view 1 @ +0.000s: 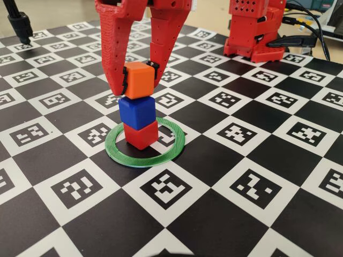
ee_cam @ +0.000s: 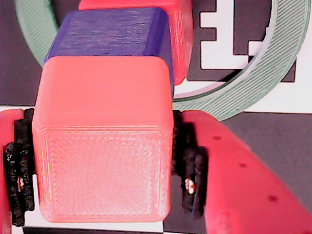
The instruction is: Grab the red cube then put it in the green circle then put the blue cube on top and finally the orange cube on top
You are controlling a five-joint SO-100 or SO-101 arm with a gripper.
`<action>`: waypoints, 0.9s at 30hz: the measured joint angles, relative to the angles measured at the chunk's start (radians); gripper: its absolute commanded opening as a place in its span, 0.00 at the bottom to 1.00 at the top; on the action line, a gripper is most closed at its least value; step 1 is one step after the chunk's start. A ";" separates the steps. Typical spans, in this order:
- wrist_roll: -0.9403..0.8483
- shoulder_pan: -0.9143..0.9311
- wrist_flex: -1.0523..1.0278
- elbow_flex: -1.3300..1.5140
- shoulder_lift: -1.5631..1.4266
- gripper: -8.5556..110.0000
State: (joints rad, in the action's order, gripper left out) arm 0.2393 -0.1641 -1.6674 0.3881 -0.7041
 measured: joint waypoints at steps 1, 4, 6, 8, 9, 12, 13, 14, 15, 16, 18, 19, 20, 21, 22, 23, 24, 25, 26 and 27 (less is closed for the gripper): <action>0.000 0.000 0.000 0.000 0.000 0.26; 0.000 0.000 0.000 0.000 0.000 0.32; 0.000 0.000 0.000 -0.008 0.000 0.35; 0.002 0.002 -0.008 -0.018 0.000 0.38; 0.002 0.002 -0.011 -0.023 0.000 0.39; 0.002 0.002 -0.015 -0.025 0.000 0.40; 0.002 0.002 -0.015 -0.025 0.000 0.41; 0.002 0.002 -0.015 -0.025 0.000 0.41; 0.002 0.002 -0.015 -0.025 0.000 0.41; 0.002 0.002 -0.015 -0.025 0.000 0.41; 0.002 0.002 -0.021 -0.025 0.000 0.43; 0.002 0.002 -0.023 -0.025 0.000 0.43; 0.002 0.002 -0.023 -0.025 0.000 0.44; 0.002 0.002 -0.025 -0.025 0.000 0.45; -0.002 0.002 -0.029 -0.025 0.000 0.46; -0.005 0.002 -0.041 -0.025 0.000 0.47; -0.005 0.002 -0.044 -0.025 0.000 0.47; -0.005 0.002 -0.046 -0.025 0.000 0.47; -0.005 0.002 -0.046 -0.025 0.000 0.47; -0.005 0.002 -0.046 -0.025 0.000 0.47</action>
State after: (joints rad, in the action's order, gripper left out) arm 0.2347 -0.1626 -1.7135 0.3636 -0.7041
